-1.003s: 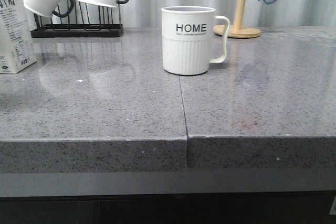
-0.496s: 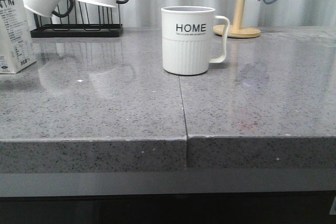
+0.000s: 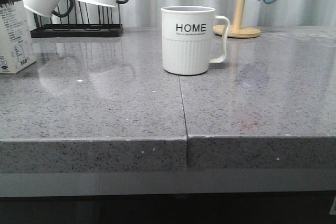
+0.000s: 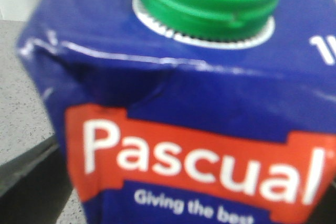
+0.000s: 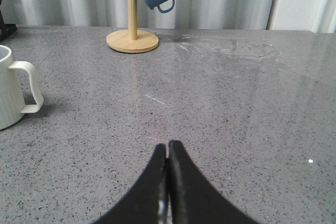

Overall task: Place milk next to cup
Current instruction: 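Reach the left gripper down to the Pascual milk carton, then close the left gripper on the milk carton top and lift it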

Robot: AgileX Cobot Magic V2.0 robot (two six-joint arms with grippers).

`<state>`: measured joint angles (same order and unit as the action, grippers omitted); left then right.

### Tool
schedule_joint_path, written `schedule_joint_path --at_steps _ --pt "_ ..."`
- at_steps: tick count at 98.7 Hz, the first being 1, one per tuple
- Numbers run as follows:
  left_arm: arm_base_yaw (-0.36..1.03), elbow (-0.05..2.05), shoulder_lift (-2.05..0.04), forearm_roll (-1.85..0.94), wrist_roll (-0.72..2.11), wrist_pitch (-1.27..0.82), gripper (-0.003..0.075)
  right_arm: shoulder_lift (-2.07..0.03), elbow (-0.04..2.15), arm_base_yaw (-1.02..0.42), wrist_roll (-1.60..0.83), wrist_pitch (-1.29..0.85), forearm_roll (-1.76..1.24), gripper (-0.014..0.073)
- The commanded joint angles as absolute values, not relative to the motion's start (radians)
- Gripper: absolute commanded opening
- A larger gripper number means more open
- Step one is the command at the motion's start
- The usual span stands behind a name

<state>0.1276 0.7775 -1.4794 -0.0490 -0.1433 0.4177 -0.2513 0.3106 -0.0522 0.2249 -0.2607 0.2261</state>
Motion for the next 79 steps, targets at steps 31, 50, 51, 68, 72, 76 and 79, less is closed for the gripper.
schedule_joint_path --at_steps 31,50,51,68,72,76,79 --pt "0.129 0.818 -1.452 -0.054 -0.141 0.506 0.0227 -0.256 0.339 -0.044 0.220 -0.191 0.242 -0.0068" --pt "0.172 0.830 -1.415 -0.058 -0.139 0.506 0.0227 -0.256 0.339 -0.044 0.220 -0.191 0.242 -0.0068" --pt "0.174 0.833 -1.413 -0.060 -0.139 0.506 0.0227 -0.256 0.339 -0.044 0.220 -0.191 0.242 -0.0068" --pt "0.236 0.880 -1.394 -0.143 -0.094 0.482 0.0227 -0.256 0.339 -0.044 0.220 -0.191 0.242 -0.0068" --pt "0.259 0.894 -1.394 -0.190 -0.046 0.479 0.0227 -0.256 0.339 -0.044 0.220 -0.191 0.242 -0.0068" --pt "0.285 0.904 -1.394 -0.236 0.015 0.481 0.0227 -0.256 0.339 -0.044 0.220 -0.191 0.242 -0.0068" --pt "0.305 0.915 -1.394 -0.288 0.059 0.484 0.0227 -0.256 0.339 -0.044 0.220 -0.191 0.242 -0.0068"
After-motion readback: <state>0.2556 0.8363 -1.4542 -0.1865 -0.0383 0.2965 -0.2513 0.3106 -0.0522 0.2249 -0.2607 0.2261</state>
